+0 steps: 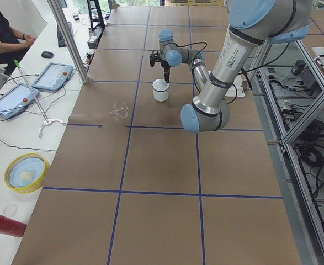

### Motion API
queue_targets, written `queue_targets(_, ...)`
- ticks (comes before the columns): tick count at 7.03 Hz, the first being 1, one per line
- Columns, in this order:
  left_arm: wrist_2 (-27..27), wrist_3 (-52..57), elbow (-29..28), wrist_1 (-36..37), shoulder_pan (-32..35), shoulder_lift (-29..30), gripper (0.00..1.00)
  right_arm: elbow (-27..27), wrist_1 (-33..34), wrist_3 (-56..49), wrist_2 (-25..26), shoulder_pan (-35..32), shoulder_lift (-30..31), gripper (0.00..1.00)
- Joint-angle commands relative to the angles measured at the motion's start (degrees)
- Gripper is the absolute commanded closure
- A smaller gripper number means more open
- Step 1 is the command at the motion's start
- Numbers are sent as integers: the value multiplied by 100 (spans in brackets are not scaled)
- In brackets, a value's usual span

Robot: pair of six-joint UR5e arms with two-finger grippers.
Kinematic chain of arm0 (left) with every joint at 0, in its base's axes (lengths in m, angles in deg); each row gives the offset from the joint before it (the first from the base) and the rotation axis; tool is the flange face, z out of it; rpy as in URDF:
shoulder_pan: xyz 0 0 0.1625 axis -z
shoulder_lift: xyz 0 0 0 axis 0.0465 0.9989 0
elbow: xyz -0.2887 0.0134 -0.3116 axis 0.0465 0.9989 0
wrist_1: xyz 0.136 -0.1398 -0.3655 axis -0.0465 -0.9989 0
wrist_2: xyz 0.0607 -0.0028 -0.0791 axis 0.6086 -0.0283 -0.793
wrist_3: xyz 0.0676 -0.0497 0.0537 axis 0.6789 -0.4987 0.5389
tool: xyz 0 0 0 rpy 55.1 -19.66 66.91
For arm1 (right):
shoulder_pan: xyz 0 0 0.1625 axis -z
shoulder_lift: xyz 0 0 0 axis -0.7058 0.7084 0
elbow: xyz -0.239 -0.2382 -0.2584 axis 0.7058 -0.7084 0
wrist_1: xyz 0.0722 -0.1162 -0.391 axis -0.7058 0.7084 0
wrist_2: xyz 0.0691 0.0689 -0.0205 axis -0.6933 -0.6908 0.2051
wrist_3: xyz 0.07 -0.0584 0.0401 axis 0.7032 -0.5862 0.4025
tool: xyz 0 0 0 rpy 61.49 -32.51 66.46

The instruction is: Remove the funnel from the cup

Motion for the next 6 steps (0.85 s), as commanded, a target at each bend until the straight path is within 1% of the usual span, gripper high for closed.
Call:
queue_targets(1,12,53,739,259,86,-320,0,0,0,0,0,0,-8,0)
queue_targets(2,12,97,961,435,443,-409,0,0,0,0,0,0,0,0)
queue_targets(3,-6,220,972,428,1030,-480,0,0,0,0,0,0,0,0)
queue_targets(4,-6,1308,929,454,1305,-524,0,0,0,0,0,0,-8,0)
queue_targets(5,3,2111,859,428,1404,-707,0,0,0,0,0,0,0,0)
queue_targets(6,3,2580,719,384,1674,-805,0,0,0,0,0,0,-8,0)
